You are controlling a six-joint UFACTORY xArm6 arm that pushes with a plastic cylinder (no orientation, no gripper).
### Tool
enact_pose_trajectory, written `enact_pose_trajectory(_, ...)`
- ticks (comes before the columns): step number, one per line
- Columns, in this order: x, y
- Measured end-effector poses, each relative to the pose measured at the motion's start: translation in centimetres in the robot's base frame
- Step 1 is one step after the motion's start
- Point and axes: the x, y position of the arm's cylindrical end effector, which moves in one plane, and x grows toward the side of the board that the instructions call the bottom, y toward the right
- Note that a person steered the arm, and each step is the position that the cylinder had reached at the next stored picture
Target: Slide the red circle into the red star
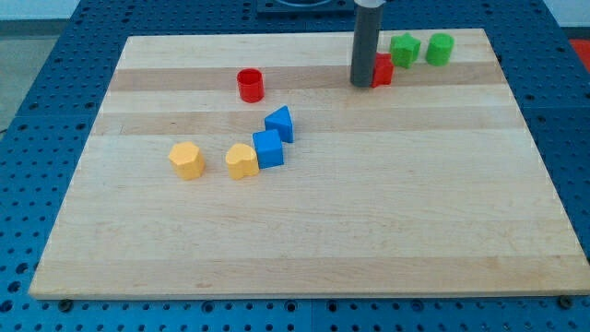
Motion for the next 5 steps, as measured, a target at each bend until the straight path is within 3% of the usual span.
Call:
enact_pose_trajectory(1,-1.4,2.1)
enact_pose_trajectory(2,-1.3,-2.9)
enact_pose_trajectory(4,-3.8,-21.3)
enact_pose_trajectory(5,-3.8,-26.7)
